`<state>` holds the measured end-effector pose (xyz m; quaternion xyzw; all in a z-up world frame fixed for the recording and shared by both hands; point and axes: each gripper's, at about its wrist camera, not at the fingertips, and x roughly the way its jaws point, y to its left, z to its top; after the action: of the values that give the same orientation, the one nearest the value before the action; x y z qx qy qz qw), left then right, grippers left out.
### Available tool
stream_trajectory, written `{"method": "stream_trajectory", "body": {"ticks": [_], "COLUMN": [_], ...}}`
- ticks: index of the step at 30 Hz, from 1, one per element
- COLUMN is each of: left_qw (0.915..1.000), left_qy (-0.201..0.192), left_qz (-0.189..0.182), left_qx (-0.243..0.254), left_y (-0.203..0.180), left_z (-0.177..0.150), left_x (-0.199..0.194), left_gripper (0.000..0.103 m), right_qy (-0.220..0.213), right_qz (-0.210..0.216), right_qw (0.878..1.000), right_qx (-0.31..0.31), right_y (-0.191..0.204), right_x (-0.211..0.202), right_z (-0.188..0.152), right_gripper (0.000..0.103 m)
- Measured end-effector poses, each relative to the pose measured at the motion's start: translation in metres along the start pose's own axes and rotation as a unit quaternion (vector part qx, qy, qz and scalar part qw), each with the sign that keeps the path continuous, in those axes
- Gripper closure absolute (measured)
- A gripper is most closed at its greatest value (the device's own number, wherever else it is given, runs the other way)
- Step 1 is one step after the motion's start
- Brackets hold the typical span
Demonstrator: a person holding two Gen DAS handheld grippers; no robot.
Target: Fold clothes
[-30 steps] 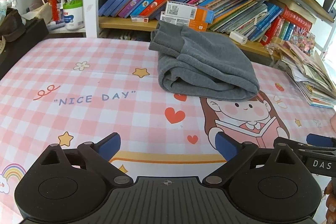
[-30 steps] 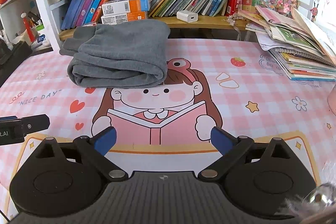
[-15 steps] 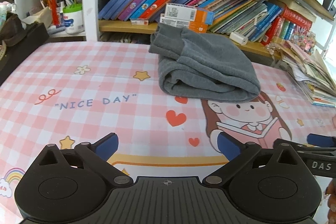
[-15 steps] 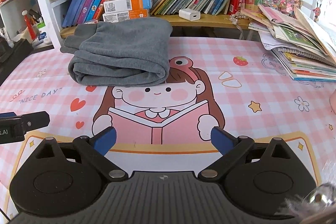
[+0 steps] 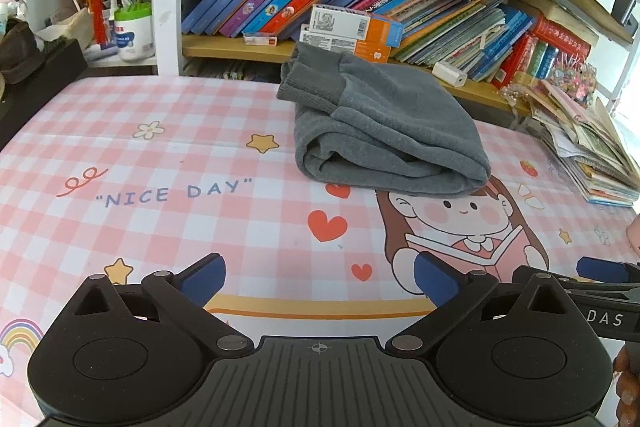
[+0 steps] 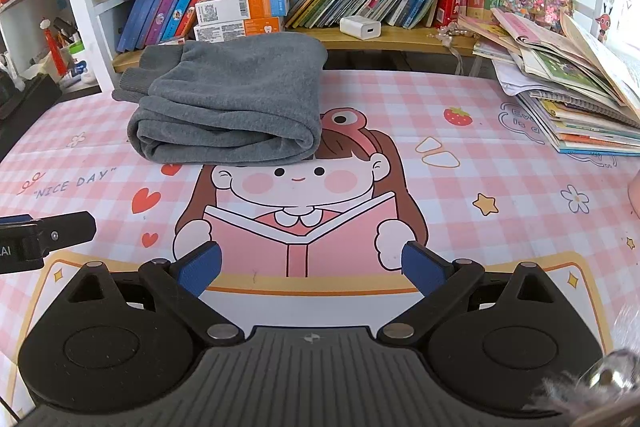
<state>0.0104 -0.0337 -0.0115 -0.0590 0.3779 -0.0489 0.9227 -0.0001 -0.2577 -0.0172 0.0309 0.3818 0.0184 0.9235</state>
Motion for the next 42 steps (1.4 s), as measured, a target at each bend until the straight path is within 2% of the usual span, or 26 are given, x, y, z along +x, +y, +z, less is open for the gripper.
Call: {"method": "stream_trajectory", "body": {"ticks": [29,42], "left_qw": [1.0000,0.9997], "left_qy": [-0.001,0.015], "left_qz": [0.003,-0.010], "left_qx": [-0.007,-0.018], "left_y": [0.002,0.004], "left_z": [0.001,0.000], "left_x": [0.003,0.011], "left_gripper": [0.000,0.000], "right_qy": [0.007,0.015], "right_qz": [0.000,0.000], "right_qw": [1.000,1.000], "right_qx": [-0.002,-0.003], "right_y": [0.001,0.001], "right_x": [0.004,0.011], "right_z": [0.000,0.001], "right_gripper": [0.006,0.006]}}
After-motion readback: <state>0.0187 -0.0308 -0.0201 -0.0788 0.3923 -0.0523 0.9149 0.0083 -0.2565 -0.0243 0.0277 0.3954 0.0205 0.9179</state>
